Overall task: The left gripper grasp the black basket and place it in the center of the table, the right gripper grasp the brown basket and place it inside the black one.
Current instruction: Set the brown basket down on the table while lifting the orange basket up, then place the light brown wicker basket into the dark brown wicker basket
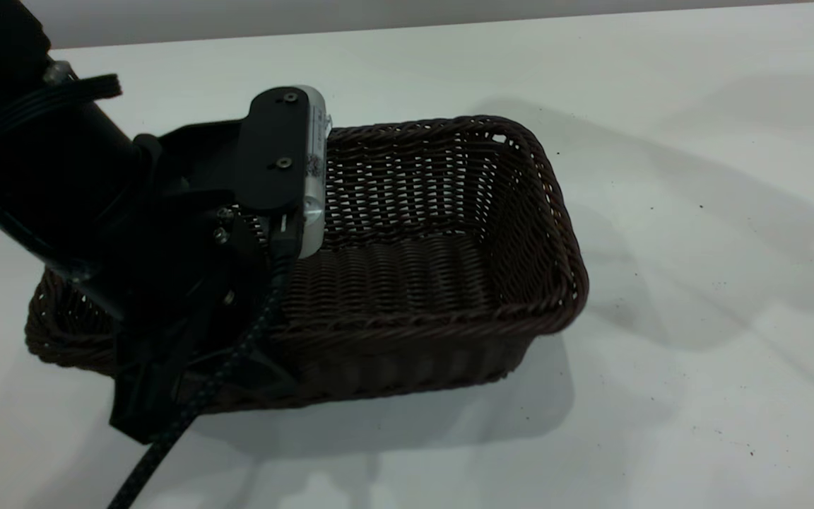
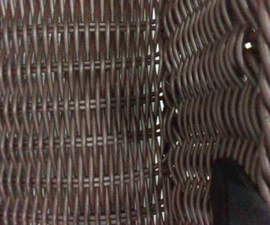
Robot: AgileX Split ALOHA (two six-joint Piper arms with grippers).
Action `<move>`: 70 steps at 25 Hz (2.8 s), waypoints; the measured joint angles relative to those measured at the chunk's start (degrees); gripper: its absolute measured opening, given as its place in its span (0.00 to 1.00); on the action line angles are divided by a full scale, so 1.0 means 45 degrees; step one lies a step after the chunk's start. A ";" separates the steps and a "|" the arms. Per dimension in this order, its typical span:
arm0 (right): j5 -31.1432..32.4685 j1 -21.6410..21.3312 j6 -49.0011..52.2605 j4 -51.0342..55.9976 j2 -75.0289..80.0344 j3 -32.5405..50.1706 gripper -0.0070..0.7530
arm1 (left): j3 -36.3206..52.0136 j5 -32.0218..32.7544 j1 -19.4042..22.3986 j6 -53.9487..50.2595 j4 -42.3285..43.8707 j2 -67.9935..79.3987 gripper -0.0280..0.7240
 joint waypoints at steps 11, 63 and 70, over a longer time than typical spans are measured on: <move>-0.0046 0.0000 -0.0223 0.0032 0.0000 0.0000 0.15 | 0.0000 -0.0090 0.0000 0.0015 -0.1715 0.0000 0.19; 0.2787 0.1874 0.0329 -0.1685 0.2499 -0.2625 0.15 | 0.0000 -0.0823 0.0000 -0.0006 -0.7521 -0.9486 0.59; 0.3902 0.3861 0.0917 -0.2667 0.4423 -0.4404 0.15 | 0.0000 -0.2611 0.0000 -0.0006 -0.8723 -1.2267 0.59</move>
